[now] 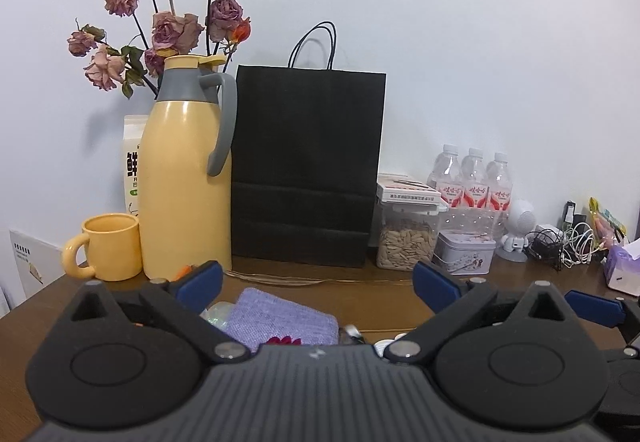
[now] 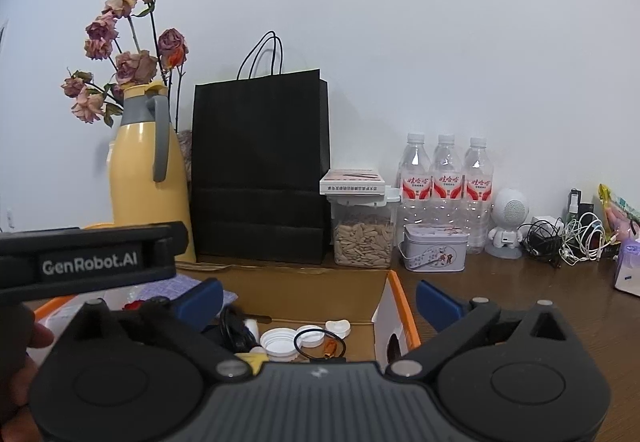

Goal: Organize objects
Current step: 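Open both tools over the box to drop the orange item and cable, then move the right tool to the white round disc and grasp it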

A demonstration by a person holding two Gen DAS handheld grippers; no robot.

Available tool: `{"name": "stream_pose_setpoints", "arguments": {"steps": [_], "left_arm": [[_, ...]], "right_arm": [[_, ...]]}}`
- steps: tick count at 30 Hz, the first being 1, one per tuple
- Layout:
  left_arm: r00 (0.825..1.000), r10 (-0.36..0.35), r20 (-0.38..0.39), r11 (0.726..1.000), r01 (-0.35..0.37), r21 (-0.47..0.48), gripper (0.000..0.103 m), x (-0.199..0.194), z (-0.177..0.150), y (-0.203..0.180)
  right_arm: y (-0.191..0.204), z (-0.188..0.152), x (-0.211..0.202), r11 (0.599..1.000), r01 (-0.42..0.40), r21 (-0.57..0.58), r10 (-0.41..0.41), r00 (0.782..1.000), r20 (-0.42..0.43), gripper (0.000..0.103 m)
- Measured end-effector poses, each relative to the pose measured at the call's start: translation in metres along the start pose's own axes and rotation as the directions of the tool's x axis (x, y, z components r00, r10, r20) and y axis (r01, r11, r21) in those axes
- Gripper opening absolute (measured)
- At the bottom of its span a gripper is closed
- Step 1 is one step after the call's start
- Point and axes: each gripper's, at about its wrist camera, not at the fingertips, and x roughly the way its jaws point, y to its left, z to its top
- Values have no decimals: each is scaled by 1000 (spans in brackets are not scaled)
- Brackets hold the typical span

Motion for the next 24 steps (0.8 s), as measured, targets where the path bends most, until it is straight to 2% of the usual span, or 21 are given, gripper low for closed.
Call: {"name": "stream_pose_setpoints", "arguments": {"steps": [9, 16, 20, 24], "left_arm": [[1000, -13, 14, 1000, 14, -22, 103, -9, 2, 5], [998, -47, 48, 999, 49, -23, 103, -37, 4, 18], [997, -71, 39, 997, 72, -24, 103, -53, 1, 30], [996, -94, -4, 995, 94, -26, 103, -65, -10, 42]], "right_arm": [[-3, 2, -8, 1000, 7, 7, -7, 1000, 12, 103], [-4, 4, -34, 1000, -9, -18, 10, 999, 51, 103], [-4, -2, -51, 999, -16, -39, 19, 998, 57, 103], [-6, -12, -64, 999, -27, -44, 29, 999, 37, 103]]}}
